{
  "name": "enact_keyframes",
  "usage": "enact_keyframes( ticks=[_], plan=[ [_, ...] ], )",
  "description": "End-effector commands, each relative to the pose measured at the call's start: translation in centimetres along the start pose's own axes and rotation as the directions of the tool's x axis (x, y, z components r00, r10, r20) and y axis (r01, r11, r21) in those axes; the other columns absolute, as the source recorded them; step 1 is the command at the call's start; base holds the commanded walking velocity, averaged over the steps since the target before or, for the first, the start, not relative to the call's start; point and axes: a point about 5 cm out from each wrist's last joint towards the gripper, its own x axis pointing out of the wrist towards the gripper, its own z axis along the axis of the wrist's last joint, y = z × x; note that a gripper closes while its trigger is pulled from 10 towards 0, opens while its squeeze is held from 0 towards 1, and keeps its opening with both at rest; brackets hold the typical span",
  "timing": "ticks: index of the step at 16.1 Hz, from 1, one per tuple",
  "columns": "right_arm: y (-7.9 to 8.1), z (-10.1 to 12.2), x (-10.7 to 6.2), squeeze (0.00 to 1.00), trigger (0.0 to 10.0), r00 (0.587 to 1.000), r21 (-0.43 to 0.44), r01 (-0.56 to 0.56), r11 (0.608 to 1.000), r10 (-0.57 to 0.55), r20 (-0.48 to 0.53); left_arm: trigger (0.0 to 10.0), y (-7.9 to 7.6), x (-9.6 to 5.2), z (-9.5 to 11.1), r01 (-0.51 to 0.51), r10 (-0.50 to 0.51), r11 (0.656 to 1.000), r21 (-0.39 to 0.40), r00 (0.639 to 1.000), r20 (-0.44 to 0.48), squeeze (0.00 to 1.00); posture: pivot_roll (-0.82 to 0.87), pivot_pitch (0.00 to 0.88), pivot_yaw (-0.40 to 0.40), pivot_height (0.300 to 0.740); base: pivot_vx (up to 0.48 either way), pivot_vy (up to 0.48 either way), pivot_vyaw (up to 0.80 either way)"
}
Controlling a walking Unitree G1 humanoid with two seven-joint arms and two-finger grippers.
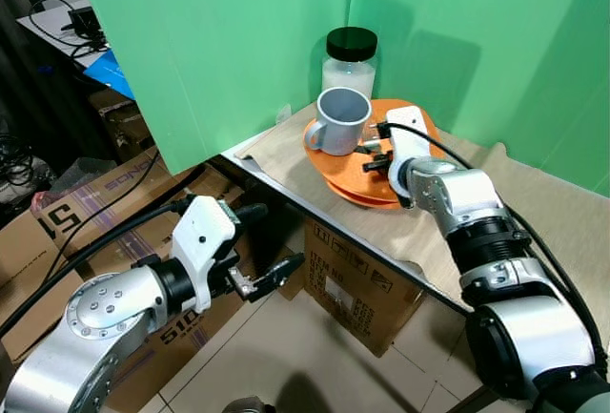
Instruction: Setting the table
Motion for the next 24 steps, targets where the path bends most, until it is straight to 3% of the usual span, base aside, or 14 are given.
enact_keyframes(
  ticks=[1, 3, 4, 6, 7, 9, 10, 12, 13, 15, 16, 18, 21, 24],
  plan=[
    [-1.6, 0.1, 0.0, 0.00, 0.0, 0.998, 0.031, 0.069, 0.997, -0.069, -0.005, 10.0, 0.2, 0.0, 0.3, -0.005, 0.005, 1.000, 0.028, 1.000, 0.002, 0.00, 0.04, 0.000, 0.045, 0.740, 0.000, 0.000, 0.00],
    [-2.1, 0.3, -0.1, 0.00, 0.0, 0.996, 0.041, 0.089, 0.995, -0.089, 0.007, 10.0, 0.3, 0.0, 0.3, -0.005, 0.005, 1.000, 0.029, 1.000, 0.002, 0.00, 0.04, 0.000, 0.045, 0.740, 0.000, 0.000, 0.00],
    [-3.3, 1.0, -0.5, 0.00, 0.0, 0.989, 0.056, 0.135, 0.989, -0.138, 0.047, 10.0, 0.3, 0.1, 0.3, -0.012, 0.012, 0.999, 0.032, 1.000, 0.004, 0.00, 0.04, 0.000, 0.047, 0.740, 0.000, 0.000, 0.00],
    [-5.1, 2.9, -2.4, 0.00, 0.0, 0.960, 0.109, 0.138, 0.984, -0.160, 0.230, 10.0, 1.3, 0.3, 0.3, -0.111, 0.109, 0.992, 0.062, 0.994, 0.024, 0.00, 0.03, 0.000, 0.038, 0.740, 0.000, 0.000, 0.00],
    [-5.3, 3.2, -2.7, 0.00, 0.0, 0.954, 0.124, 0.129, 0.984, -0.158, 0.256, 10.0, 1.6, 0.4, 0.3, -0.141, 0.139, 0.988, 0.067, 0.990, 0.030, 0.00, 0.03, 0.000, 0.038, 0.740, 0.000, 0.000, 0.00],
    [-6.4, 3.3, -7.1, 0.00, 0.0, 0.901, 0.181, 0.072, 0.981, -0.141, 0.410, 10.0, 2.4, 1.2, 0.5, -0.238, 0.235, 0.969, 0.071, 0.970, 0.057, 0.00, -0.01, 0.000, 0.042, 0.740, 0.000, 0.000, 0.00],
    [-6.4, 3.1, -7.8, 0.00, 0.0, 0.895, 0.181, 0.063, 0.982, -0.136, 0.424, 10.0, 2.4, 1.3, 0.6, -0.240, 0.236, 0.968, 0.069, 0.970, 0.062, 0.00, -0.01, 0.000, 0.044, 0.740, 0.000, 0.000, 0.00],
    [-5.5, 0.9, -10.4, 0.00, 10.0, 0.899, 0.102, 0.057, 0.993, -0.095, 0.428, 10.0, 2.2, 1.6, 0.8, -0.288, 0.282, 0.955, 0.074, 0.955, 0.090, 0.00, -0.04, 0.000, 0.050, 0.740, 0.000, 0.000, 0.00],
    [-5.2, -0.4, -11.8, 0.00, 10.0, 0.888, 0.095, 0.085, 0.992, -0.118, 0.444, 10.0, 2.2, 1.7, 0.8, -0.342, 0.337, 0.939, 0.041, 0.936, 0.100, 0.00, -0.05, 0.000, 0.048, 0.740, 0.000, 0.000, 0.00],
    [-4.1, -2.6, -14.0, 0.00, 10.0, 0.877, 0.184, 0.098, 0.978, -0.172, 0.448, 10.0, 2.1, 1.9, 0.8, -0.431, 0.429, 0.902, -0.003, 0.897, 0.110, 0.00, -0.06, 0.000, 0.049, 0.740, 0.000, 0.000, -0.40],
    [-3.0, -3.8, -14.3, 0.00, 10.0, 0.884, 0.155, 0.100, 0.983, -0.160, 0.440, 10.0, 1.8, 2.0, 0.5, -0.454, 0.454, 0.891, -0.023, 0.884, 0.113, 0.00, -0.07, 0.000, 0.048, 0.740, 0.000, 0.000, -0.80],
    [-2.0, -4.7, -14.2, 0.00, 10.0, 0.897, 0.122, 0.113, 0.986, -0.154, 0.414, 10.0, 1.7, 2.2, 0.1, -0.494, 0.495, 0.869, -0.033, 0.864, 0.093, 0.00, -0.06, 0.000, 0.043, 0.740, 0.000, 0.000, -0.80],
    [-1.2, -4.1, -14.1, 0.00, 10.0, 0.884, 0.176, 0.100, 0.979, -0.168, 0.435, 10.0, 2.3, 1.6, -0.3, -0.547, 0.547, 0.837, -0.018, 0.834, 0.068, 0.00, -0.05, 0.000, 0.038, 0.740, 0.000, 0.000, -0.80],
    [-0.9, -3.8, -14.0, 0.00, 10.0, 0.888, 0.180, 0.076, 0.981, -0.148, 0.434, 10.0, 2.1, 1.6, -0.2, -0.553, 0.553, 0.833, -0.027, 0.830, 0.072, 0.00, -0.04, 0.000, 0.030, 0.740, 0.000, 0.000, -0.80]
  ],
)
